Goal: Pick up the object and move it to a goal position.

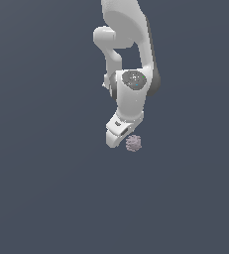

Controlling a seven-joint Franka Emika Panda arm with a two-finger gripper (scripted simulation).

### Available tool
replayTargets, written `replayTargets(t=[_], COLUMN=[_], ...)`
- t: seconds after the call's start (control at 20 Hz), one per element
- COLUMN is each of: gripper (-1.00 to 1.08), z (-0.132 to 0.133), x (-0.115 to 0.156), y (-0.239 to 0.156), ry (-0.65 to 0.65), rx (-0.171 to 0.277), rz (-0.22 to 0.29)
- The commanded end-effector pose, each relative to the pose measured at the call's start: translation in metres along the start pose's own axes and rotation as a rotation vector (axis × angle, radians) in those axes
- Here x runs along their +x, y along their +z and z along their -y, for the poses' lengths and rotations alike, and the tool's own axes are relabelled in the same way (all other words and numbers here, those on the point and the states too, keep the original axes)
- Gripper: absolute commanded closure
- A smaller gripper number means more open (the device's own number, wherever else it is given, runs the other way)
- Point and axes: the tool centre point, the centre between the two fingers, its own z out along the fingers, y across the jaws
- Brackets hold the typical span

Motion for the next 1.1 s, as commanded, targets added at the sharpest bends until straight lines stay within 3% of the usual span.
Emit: replayTargets(t=[0.0,0.6,1.05], gripper=[-0.92,-0.92,-0.92], z=[0.006,0.035,0.049], x=[0.003,0.017,0.024], y=[0.003,0.015,0.02], ry=[-0.082,-0.457,-0.627], rx=[0.002,0.008,0.009], rz=[-0.002,-0.014,-0.022])
